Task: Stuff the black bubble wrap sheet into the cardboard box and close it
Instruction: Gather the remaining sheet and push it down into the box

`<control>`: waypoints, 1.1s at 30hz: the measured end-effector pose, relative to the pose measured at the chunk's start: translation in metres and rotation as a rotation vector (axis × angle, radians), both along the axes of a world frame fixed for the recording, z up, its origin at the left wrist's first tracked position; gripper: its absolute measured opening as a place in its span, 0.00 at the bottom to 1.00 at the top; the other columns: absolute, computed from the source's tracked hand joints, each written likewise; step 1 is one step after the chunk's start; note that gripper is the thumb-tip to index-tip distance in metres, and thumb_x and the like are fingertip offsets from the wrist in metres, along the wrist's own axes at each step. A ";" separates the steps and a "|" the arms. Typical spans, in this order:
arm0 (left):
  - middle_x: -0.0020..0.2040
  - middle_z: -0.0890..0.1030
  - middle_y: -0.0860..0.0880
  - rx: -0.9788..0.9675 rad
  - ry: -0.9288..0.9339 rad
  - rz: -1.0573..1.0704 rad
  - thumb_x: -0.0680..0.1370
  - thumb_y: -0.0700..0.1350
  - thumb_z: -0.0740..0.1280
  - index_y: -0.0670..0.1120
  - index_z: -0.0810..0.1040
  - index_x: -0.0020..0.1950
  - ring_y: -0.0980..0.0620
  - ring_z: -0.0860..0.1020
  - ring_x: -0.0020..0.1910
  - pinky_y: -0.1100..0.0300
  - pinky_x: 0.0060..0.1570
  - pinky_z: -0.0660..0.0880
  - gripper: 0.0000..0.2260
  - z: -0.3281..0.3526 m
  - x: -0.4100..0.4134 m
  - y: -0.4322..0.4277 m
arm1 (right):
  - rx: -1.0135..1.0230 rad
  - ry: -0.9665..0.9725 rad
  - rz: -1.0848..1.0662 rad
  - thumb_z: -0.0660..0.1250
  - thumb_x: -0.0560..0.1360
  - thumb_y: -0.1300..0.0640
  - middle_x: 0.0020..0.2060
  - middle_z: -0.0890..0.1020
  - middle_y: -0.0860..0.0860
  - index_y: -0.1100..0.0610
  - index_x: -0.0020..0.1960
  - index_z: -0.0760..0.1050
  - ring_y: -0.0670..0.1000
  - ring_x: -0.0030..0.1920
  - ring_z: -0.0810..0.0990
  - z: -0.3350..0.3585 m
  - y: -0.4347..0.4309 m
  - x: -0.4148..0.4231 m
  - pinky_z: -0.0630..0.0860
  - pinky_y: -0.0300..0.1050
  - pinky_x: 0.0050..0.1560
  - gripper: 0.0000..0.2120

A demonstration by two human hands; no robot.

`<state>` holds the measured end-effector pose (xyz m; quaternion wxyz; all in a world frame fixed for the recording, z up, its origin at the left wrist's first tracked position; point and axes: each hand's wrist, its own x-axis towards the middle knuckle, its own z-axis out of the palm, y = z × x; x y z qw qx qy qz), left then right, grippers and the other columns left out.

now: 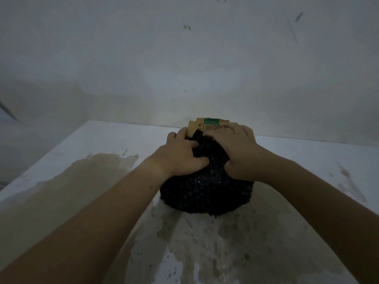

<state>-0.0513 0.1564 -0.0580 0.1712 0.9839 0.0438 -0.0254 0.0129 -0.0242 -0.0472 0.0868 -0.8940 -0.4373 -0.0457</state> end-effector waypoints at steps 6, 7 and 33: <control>0.69 0.66 0.48 -0.090 0.235 0.014 0.66 0.66 0.60 0.56 0.76 0.64 0.43 0.66 0.66 0.45 0.64 0.68 0.30 0.012 0.015 0.007 | -0.374 0.076 -0.064 0.65 0.66 0.57 0.71 0.65 0.54 0.40 0.74 0.57 0.59 0.74 0.49 0.017 0.024 0.005 0.43 0.56 0.70 0.39; 0.68 0.66 0.48 -0.090 0.231 0.020 0.66 0.66 0.60 0.56 0.76 0.65 0.43 0.66 0.66 0.45 0.64 0.68 0.30 0.012 0.015 0.006 | -0.432 0.119 -0.087 0.65 0.67 0.56 0.70 0.65 0.55 0.39 0.74 0.56 0.60 0.73 0.50 0.020 0.027 0.008 0.44 0.58 0.70 0.39; 0.58 0.77 0.49 -0.035 0.185 0.005 0.71 0.68 0.62 0.53 0.74 0.62 0.48 0.75 0.55 0.54 0.54 0.74 0.26 0.008 0.008 0.001 | -0.402 -0.220 -0.080 0.62 0.74 0.56 0.64 0.76 0.45 0.44 0.65 0.72 0.58 0.72 0.58 0.014 0.008 -0.014 0.52 0.56 0.68 0.20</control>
